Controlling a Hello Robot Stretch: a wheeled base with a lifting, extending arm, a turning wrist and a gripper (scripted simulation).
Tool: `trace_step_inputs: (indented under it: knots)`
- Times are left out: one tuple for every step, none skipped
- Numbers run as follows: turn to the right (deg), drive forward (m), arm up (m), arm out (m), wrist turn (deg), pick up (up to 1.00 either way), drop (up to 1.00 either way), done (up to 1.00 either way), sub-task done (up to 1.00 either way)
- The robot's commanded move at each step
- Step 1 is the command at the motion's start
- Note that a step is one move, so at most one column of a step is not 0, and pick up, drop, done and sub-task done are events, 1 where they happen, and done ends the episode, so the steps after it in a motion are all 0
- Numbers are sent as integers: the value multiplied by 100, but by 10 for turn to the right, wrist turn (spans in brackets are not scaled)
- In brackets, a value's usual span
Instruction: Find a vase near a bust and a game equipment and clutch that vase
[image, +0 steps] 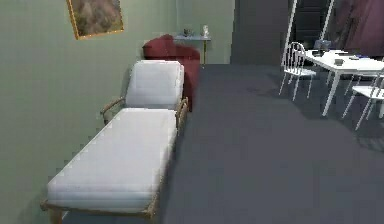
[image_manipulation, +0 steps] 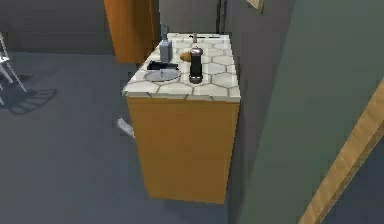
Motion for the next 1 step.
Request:
trace_step_inputs:
  knots:
    - [240,0,0,0,0,0,0,0,0]
